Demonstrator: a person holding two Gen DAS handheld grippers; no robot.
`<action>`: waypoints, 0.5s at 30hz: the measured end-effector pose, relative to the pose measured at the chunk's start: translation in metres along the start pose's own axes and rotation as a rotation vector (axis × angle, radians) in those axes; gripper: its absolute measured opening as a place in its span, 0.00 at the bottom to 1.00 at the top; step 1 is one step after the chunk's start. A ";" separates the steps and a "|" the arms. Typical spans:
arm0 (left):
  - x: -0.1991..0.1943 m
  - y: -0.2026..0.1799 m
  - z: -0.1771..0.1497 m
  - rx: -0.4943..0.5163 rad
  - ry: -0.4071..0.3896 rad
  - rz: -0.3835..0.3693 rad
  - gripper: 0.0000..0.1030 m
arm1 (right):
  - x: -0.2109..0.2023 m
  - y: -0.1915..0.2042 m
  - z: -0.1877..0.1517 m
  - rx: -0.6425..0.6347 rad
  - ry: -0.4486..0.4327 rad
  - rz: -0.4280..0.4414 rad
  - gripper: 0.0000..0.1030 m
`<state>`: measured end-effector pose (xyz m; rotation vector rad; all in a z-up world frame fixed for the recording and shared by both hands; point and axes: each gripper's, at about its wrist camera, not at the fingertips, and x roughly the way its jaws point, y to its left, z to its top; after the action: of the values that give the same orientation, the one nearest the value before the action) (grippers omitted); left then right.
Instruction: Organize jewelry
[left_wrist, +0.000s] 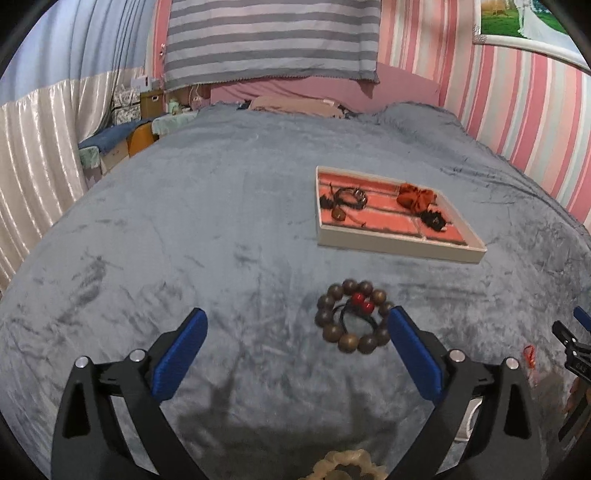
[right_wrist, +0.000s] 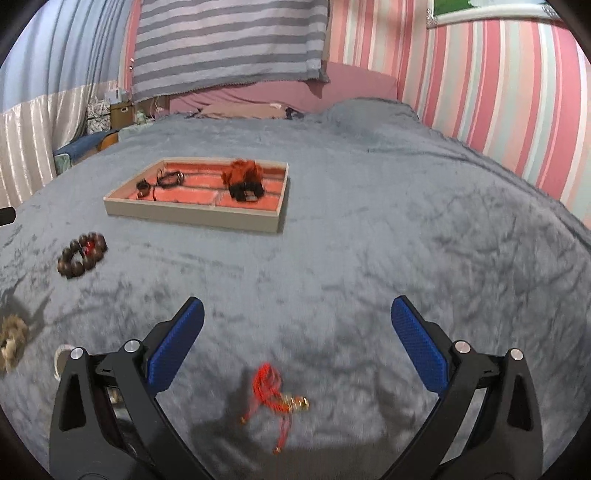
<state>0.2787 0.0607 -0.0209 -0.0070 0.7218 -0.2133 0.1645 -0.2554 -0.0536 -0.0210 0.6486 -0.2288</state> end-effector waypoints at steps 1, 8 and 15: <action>0.002 0.000 -0.003 0.002 0.002 0.002 0.93 | 0.000 -0.002 -0.004 0.007 0.008 0.004 0.96; 0.015 0.003 -0.016 -0.001 0.037 -0.007 0.93 | 0.009 -0.006 -0.021 0.020 0.045 0.009 0.96; 0.032 0.000 -0.018 0.007 0.080 -0.039 0.93 | 0.018 -0.004 -0.025 0.014 0.069 0.010 0.96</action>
<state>0.2901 0.0555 -0.0548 -0.0057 0.8008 -0.2550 0.1628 -0.2616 -0.0842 0.0034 0.7156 -0.2249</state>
